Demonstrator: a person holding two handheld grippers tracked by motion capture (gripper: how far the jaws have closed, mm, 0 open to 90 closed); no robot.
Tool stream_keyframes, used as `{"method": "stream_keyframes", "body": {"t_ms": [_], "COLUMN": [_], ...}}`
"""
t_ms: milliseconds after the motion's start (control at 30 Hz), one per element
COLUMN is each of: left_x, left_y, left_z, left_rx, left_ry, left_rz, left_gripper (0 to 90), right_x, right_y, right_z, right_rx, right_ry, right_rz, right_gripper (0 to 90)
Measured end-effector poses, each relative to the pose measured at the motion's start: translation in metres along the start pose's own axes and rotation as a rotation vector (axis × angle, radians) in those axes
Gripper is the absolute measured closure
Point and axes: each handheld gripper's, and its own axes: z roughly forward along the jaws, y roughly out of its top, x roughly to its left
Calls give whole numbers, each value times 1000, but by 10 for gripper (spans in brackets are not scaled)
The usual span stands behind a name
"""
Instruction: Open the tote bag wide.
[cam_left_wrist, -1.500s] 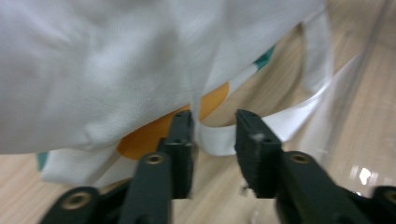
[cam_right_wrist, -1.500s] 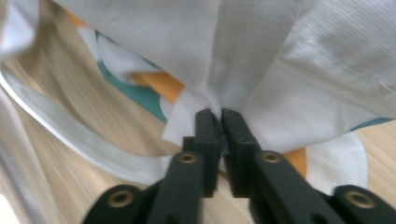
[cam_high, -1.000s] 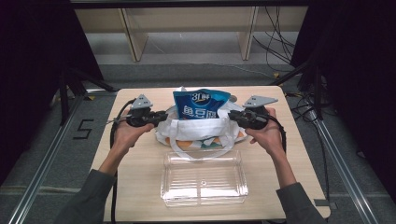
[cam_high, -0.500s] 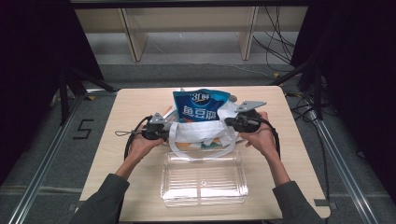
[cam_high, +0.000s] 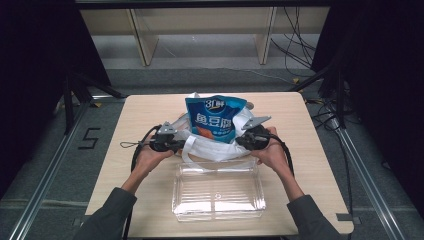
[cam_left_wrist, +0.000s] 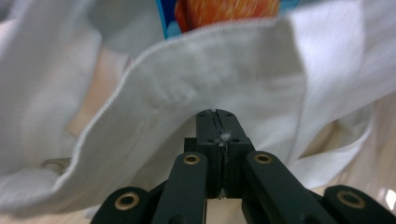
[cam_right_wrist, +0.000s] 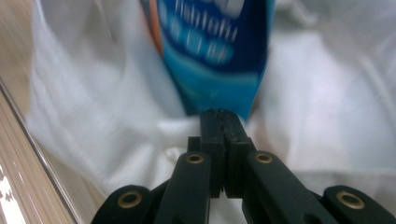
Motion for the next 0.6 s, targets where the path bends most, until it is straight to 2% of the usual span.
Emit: {"method": "stream_keyframes", "body": {"t_ms": [33,67,100,133,167,200,267,300,333,367,400,433,467,500,533,567,600], "left_x": [-1,-3,-6,-9,-11,-13,-14,-13,-12,-8,-4,-1,6,12,16,16,18], "left_y": [2,5,9,13,19,26,41,47,52,55,56,54,49,41,31,24,16], "left_z": [-7,-14,-22,-30,-38,-45,-50,-49,-44,-37,-29,-21,-9,0,9,15,21], "left_rx": [-9,-40,-62,-90,-118,-139,-176,-172,-157,-127,-94,-71,-40,-22,-7,8,41], "left_ry": [-3,-5,-11,-18,-16,-14,-5,-5,-1,6,16,33,42,35,20,30,31], "left_rz": [-4,-5,-5,-20,-10,-7,6,5,6,22,21,18,-9,-40,-61,-70,-61], "left_gripper": [885,885,885,885,884,882,881,879,876,872,871,871,872,877,881,886,888], "right_x": [3,1,2,3,2,3,2,1,-1,0,2,1,1,-1,-1,-4,-4], "right_y": [-6,-9,-12,-13,-13,-12,-12,-13,-13,-14,-15,-15,-16,-16,-17,-18,-19], "right_z": [6,9,12,14,15,15,17,17,17,19,19,20,20,19,19,21,19], "right_rx": [3,11,12,18,18,33,23,22,25,6,17,10,11,18,21,10,46], "right_ry": [13,17,26,32,30,39,31,42,43,40,51,51,56,60,65,66,70], "right_rz": [34,27,46,46,32,38,22,28,15,27,52,44,49,37,45,33,53], "right_gripper": [900,900,900,900,900,900,900,900,900,900,900,900,900,900,900,900,900]}}
